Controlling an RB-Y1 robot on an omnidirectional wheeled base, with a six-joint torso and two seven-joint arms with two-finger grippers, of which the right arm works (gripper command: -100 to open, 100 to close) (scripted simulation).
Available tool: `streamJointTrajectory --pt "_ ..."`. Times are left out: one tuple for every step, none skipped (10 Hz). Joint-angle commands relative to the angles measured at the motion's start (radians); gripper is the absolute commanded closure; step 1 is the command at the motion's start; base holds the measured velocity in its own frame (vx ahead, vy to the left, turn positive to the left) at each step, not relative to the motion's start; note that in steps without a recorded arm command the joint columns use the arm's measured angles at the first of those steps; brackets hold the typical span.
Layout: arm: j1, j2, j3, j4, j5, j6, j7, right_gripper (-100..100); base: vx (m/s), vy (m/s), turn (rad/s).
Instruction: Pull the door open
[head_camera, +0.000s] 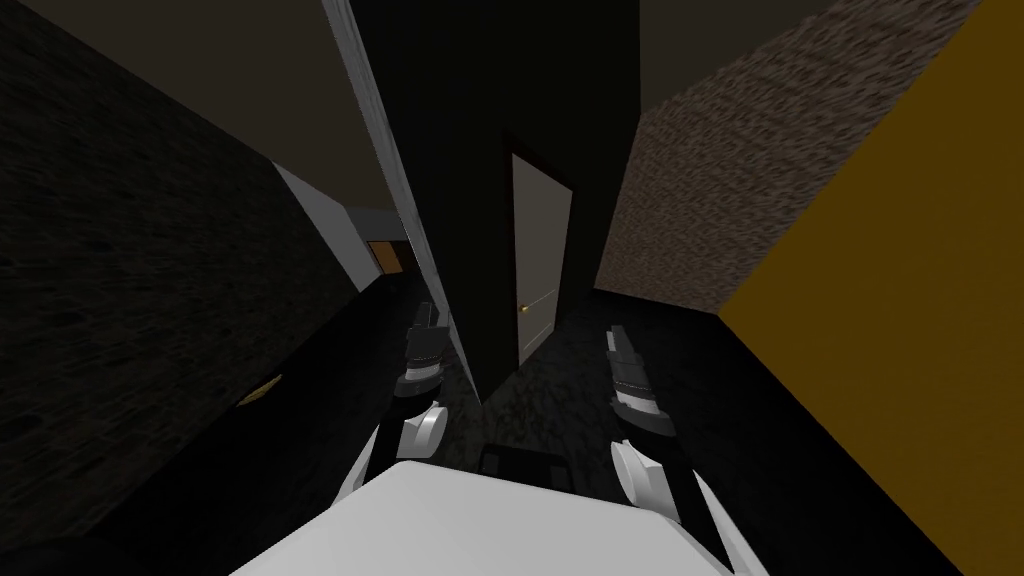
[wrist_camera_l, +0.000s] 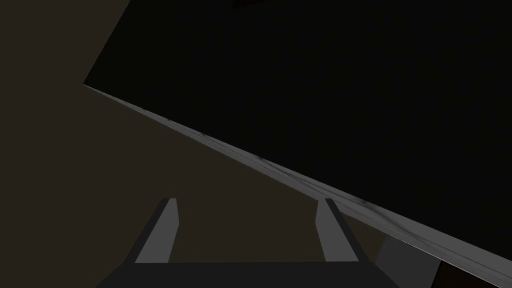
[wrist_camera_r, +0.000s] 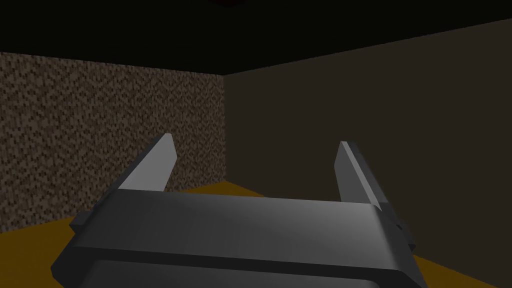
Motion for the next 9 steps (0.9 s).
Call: streamJointTrajectory --pt "-0.002 -0.009 -0.006 0.038 0.017 -0.014 0.033 -100 0.102 -0.065 0.164" --pt "-0.002 -0.012 -0.006 0.054 0.027 -0.019 0.050 -100 0.096 -0.049 0.120" --pt "-0.002 -0.014 -0.007 0.070 0.037 -0.023 0.067 -100 0.097 -0.057 0.127" --pt "-0.002 -0.017 -0.008 0.087 0.046 -0.028 0.083 -100 0.083 -0.065 0.129" --pt "-0.002 -0.019 -0.008 0.104 0.057 -0.032 0.101 -100 0.097 -0.075 0.102" --pt "-0.002 -0.021 -0.009 0.121 0.067 -0.037 0.120 -100 0.079 -0.071 0.194" --pt "-0.002 -0.022 -0.010 0.139 0.078 -0.042 0.138 -100 0.076 -0.069 0.154" --pt "-0.002 -0.024 -0.010 0.157 0.089 -0.047 0.157 -100 0.083 -0.057 0.157" --pt "-0.002 -0.026 -0.011 0.175 0.100 -0.052 0.175 -100 0.072 -0.072 0.149"
